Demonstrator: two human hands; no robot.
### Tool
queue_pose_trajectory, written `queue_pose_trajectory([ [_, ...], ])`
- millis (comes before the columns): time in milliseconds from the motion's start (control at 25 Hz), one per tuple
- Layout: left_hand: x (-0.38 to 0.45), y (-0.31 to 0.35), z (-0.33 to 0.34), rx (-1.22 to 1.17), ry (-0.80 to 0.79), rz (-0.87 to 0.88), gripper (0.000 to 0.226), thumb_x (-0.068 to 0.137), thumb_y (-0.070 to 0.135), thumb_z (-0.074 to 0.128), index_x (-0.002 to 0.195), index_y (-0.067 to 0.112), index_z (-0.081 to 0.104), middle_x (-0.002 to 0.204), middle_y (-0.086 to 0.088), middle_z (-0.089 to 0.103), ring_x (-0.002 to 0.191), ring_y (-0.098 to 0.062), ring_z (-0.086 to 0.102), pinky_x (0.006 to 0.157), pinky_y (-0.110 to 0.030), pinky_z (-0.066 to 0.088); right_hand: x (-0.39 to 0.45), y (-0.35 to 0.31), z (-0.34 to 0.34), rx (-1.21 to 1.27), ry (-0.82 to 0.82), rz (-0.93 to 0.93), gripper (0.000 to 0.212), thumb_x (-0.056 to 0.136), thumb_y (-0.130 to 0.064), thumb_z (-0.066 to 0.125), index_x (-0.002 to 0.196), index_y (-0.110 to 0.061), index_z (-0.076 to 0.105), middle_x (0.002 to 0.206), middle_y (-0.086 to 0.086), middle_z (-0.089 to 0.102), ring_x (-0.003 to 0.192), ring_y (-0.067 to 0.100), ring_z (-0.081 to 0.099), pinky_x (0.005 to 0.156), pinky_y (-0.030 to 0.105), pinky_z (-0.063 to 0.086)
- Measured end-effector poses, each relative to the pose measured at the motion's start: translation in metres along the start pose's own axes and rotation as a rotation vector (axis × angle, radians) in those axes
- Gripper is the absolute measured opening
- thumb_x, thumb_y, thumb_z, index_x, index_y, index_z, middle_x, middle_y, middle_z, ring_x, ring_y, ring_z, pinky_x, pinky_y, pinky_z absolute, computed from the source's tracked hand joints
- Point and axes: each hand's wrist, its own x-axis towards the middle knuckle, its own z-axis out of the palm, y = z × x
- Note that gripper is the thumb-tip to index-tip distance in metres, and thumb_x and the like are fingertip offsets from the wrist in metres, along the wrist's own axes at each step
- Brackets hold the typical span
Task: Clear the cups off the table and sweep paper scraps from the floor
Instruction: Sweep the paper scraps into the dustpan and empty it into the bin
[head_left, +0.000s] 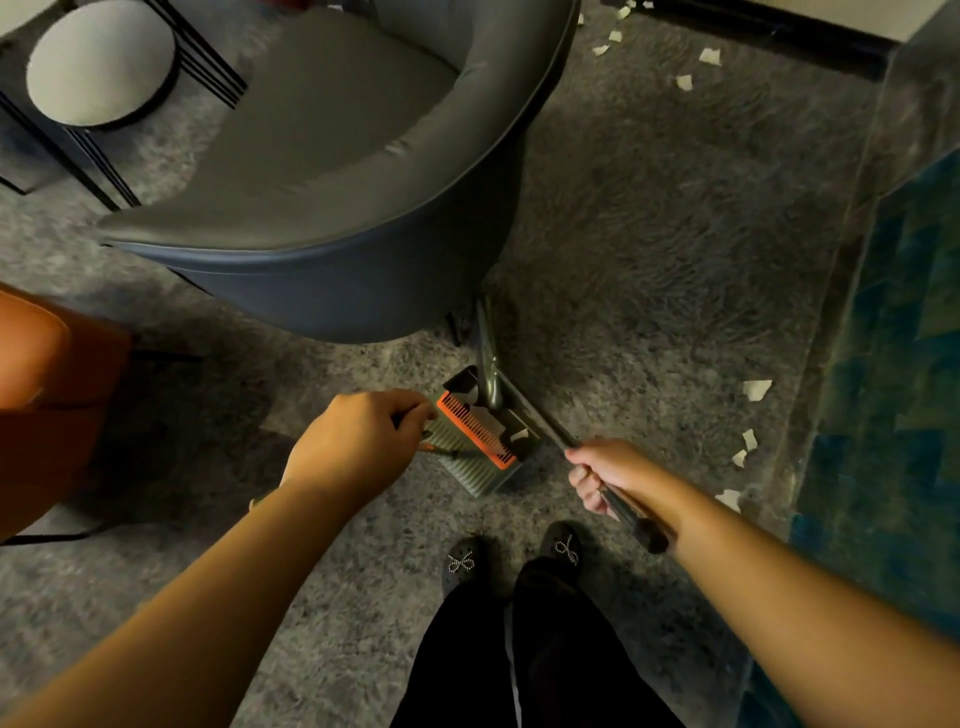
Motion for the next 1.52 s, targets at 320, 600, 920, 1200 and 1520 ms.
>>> queue_pose_trajectory([
  [320, -0.003, -0.004, 0.003, -0.028, -0.003, -0.004, 0.017, 0.093, 0.039, 0.055, 0.093, 0.038, 0.072, 0.078, 0.013, 0.07, 0.072, -0.008, 0.066, 0.07, -0.039, 0.058, -0.032, 0.02, -0.008, 0.095, 0.054, -0.162, 0.025, 0.1, -0.012, 0.04, 0.075, -0.016, 0.04, 0.044, -0.006, 0.04, 0.029, 0.004, 0.032, 0.031, 0.013, 0.026],
  [600, -0.013, -0.007, -0.001, -0.047, -0.058, 0.029, 0.016, 0.093, 0.037, 0.057, 0.093, 0.037, 0.073, 0.083, 0.015, 0.07, 0.076, -0.003, 0.066, 0.075, -0.037, 0.058, -0.046, 0.046, -0.029, 0.067, 0.18, -0.281, 0.016, 0.099, -0.008, 0.042, 0.085, -0.012, 0.048, 0.044, -0.004, 0.042, 0.03, 0.007, 0.036, 0.033, 0.014, 0.029],
  [920, -0.017, 0.052, 0.011, 0.064, -0.239, 0.303, 0.02, 0.094, 0.037, 0.056, 0.08, 0.047, 0.066, 0.079, 0.023, 0.065, 0.071, 0.007, 0.06, 0.061, -0.021, 0.048, -0.094, 0.147, -0.056, 0.329, 0.302, -0.34, 0.017, 0.097, 0.0, 0.043, 0.083, -0.009, 0.048, 0.043, 0.001, 0.04, 0.029, 0.008, 0.034, 0.033, 0.015, 0.03],
  [1200, -0.021, 0.125, 0.062, 0.125, -0.367, 0.463, 0.015, 0.094, 0.04, 0.055, 0.089, 0.045, 0.069, 0.081, 0.021, 0.067, 0.074, 0.0, 0.064, 0.071, -0.033, 0.058, -0.131, 0.218, -0.112, 0.347, 0.589, -0.368, 0.018, 0.095, 0.002, 0.048, 0.079, -0.004, 0.054, 0.054, 0.008, 0.046, 0.036, 0.013, 0.043, 0.033, 0.015, 0.035],
  [1520, -0.002, 0.215, 0.131, 0.222, -0.382, 0.56, 0.016, 0.092, 0.042, 0.056, 0.097, 0.041, 0.071, 0.081, 0.018, 0.07, 0.075, -0.001, 0.066, 0.072, -0.034, 0.058, -0.134, 0.229, -0.218, 0.335, 0.648, -0.241, 0.019, 0.093, -0.001, 0.049, 0.075, -0.006, 0.05, 0.057, 0.011, 0.048, 0.041, 0.016, 0.045, 0.039, 0.021, 0.037],
])
